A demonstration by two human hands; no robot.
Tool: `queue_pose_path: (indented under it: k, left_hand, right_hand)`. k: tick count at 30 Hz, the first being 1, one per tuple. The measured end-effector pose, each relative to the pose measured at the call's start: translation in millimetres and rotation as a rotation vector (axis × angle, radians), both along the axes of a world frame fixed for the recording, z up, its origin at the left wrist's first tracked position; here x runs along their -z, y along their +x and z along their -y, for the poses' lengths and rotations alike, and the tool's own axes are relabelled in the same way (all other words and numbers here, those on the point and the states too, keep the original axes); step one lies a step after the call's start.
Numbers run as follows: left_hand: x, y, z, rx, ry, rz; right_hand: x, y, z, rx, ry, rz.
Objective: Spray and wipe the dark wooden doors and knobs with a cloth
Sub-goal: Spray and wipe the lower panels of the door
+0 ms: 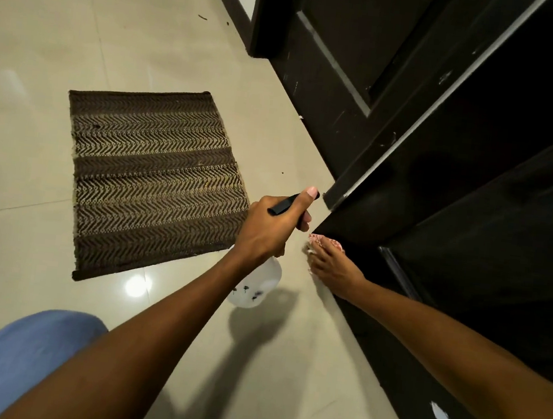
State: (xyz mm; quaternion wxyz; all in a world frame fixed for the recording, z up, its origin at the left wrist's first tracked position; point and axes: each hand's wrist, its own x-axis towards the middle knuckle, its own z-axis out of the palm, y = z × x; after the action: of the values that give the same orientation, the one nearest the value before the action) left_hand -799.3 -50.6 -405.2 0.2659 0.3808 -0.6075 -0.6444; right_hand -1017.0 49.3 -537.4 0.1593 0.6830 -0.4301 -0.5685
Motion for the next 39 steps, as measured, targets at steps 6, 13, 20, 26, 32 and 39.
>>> queue_pose_path:
  k: [6,13,20,26,32,39]
  left_hand:
    - [10.9,1.9,-13.3,0.048,0.021,0.043]
    - [10.1,-18.0,-46.4,0.196,0.067,0.041]
    - [1.4,-39.8,-83.0,0.168,0.135,0.019]
    - [-10.4,-44.2,-79.5,0.084,0.132,0.002]
    - [-9.5,-44.3,-70.5,0.088,0.092,0.023]
    - [-14.0,-53.5,-90.6,0.382,0.100,0.087]
  right_hand:
    - [2.0,4.1,-79.6,0.054,0.123,0.056]
    - [-18.3,7.5,-170.4,0.182,0.094,0.139]
    - [-69.3,8.4,-200.4,0.321,-0.267,0.265]
    - [-104.9,15.0,-111.4,0.286,-0.506,0.225]
    - [-104.4,20.7,-89.6,0.329,-0.547,0.194]
    - [-78.5,15.9,-219.1,0.390,-0.609,0.281]
